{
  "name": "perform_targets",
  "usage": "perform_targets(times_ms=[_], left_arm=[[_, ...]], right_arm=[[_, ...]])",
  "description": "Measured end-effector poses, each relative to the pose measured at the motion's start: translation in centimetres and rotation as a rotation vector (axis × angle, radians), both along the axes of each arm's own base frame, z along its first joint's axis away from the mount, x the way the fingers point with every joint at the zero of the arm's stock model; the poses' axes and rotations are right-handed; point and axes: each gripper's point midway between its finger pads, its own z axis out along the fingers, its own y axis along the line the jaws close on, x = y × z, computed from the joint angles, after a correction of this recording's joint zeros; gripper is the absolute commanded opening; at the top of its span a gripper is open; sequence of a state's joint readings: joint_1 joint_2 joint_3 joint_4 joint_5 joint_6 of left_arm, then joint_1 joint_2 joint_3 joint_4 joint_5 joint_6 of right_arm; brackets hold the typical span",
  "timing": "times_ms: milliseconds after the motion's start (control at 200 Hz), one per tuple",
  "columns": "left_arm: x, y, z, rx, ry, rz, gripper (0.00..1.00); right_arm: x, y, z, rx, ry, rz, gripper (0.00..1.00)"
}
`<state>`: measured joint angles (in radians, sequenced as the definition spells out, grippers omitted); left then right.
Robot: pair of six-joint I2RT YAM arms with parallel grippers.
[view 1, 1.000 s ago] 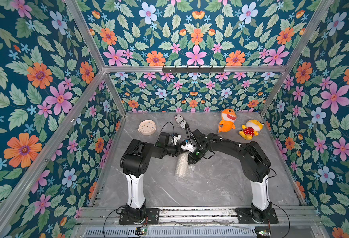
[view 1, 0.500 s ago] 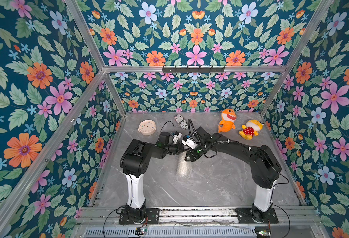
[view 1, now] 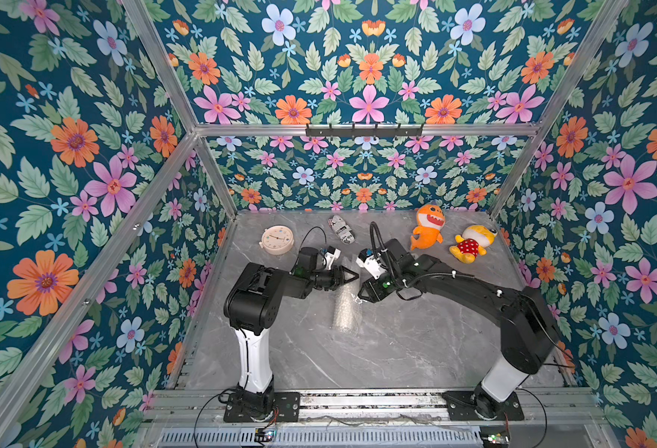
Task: Wrap vases in bubble wrap
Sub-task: Stick the tape on the bubble wrap.
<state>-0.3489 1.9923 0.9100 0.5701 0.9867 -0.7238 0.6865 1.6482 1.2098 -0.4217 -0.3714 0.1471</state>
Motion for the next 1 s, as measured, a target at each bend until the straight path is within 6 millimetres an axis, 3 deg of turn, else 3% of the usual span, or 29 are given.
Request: perform_targets(times_ms=[190,345,525,1000], left_arm=[[-0.1,0.1,0.0,-0.010,0.000,0.018,0.11],[-0.1,0.2,0.2,-0.013,-0.009,0.025,0.11],[0.0,0.2,0.4,-0.014,-0.016,0.028,0.11],[0.3,0.6,0.4,-0.018,-0.010,0.047,0.11]], right_arm=[[-1.0,2.1,-1.1,0.219,0.136,-0.055,0.08],[0.5,3.0,-2.3,0.291,0.201,-0.094,0.07],[1.8,3.1,-1.7,0.338,0.209,-0.111,0.06],[-0.4,2.0,-2.0,0.342,0.243,-0.090,0.06]])
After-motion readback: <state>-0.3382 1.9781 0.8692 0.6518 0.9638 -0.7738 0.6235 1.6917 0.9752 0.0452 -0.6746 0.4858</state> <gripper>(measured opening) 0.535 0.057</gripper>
